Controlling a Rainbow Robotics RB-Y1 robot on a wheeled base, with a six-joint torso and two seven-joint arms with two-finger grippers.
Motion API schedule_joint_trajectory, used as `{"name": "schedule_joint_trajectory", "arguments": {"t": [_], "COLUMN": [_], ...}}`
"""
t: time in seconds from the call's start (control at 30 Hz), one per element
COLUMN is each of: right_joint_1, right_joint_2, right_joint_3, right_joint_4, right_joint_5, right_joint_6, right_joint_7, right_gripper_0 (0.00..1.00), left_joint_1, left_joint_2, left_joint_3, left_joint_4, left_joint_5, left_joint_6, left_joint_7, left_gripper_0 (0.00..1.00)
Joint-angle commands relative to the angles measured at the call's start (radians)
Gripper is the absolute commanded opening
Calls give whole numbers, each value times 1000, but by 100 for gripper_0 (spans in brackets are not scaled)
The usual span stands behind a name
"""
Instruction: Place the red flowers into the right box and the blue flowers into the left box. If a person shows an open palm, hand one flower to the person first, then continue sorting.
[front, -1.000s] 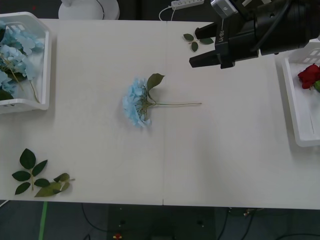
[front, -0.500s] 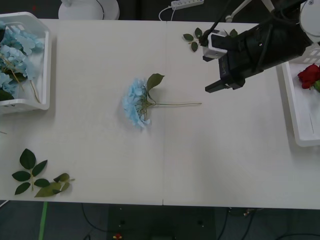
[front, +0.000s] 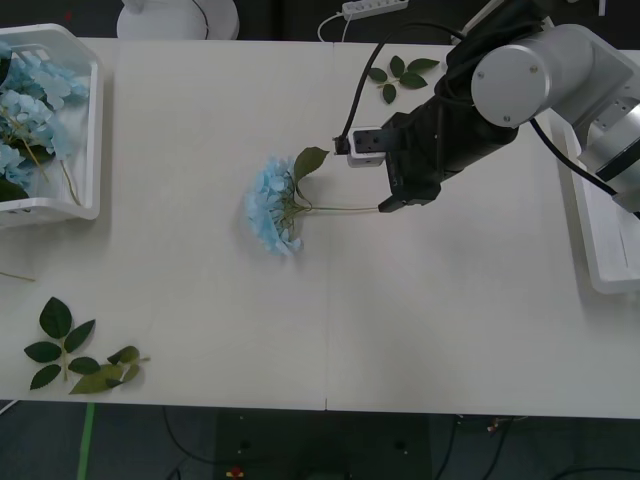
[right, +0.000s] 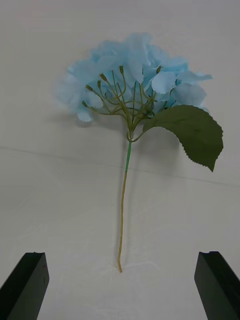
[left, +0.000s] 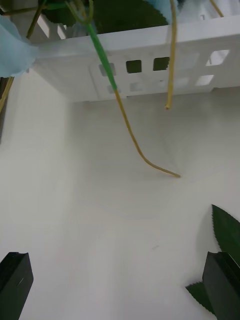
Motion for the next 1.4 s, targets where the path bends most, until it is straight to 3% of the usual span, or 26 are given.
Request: {"name": "schedule_joint_trajectory", "arguments": {"t": [0.03,0.13,0.27,0.43,0.87,0.97,1.13,1.4], "right_joint_1": [-71,-95,-124,-138,-151,-160,-169,-169], "right_joint_2": [110,170,225,297,489,516,553,578], "right_joint_3": [11,19,40,57,70,68,68,68], "right_joint_4": [120,206,287,367,522,572,652,718], "right_joint_5": [88,151,223,326,605,610,602,588], "right_joint_6": [0,-1,-7,-23,-78,-118,-194,-267], "right_joint_7": [34,34,34,28,-136,-147,-154,-168], "right_gripper_0": [86,86,86,86,86,86,86,86], "left_joint_1": [200,275,266,122,-373,-427,-438,-429], "left_joint_2": [-7,-43,-110,-231,-405,-431,-514,-527], "left_joint_3": [175,258,308,310,293,305,373,362], "left_joint_4": [-163,-288,-416,-551,-613,-578,-504,-304], "left_joint_5": [-9,-1,59,155,473,534,671,964], "left_joint_6": [-30,-25,53,322,1069,1109,1106,974], "left_joint_7": [-23,-20,-25,-111,-390,-486,-776,-1212], "left_gripper_0": [100,100,100,100,100,100,100,100]}}
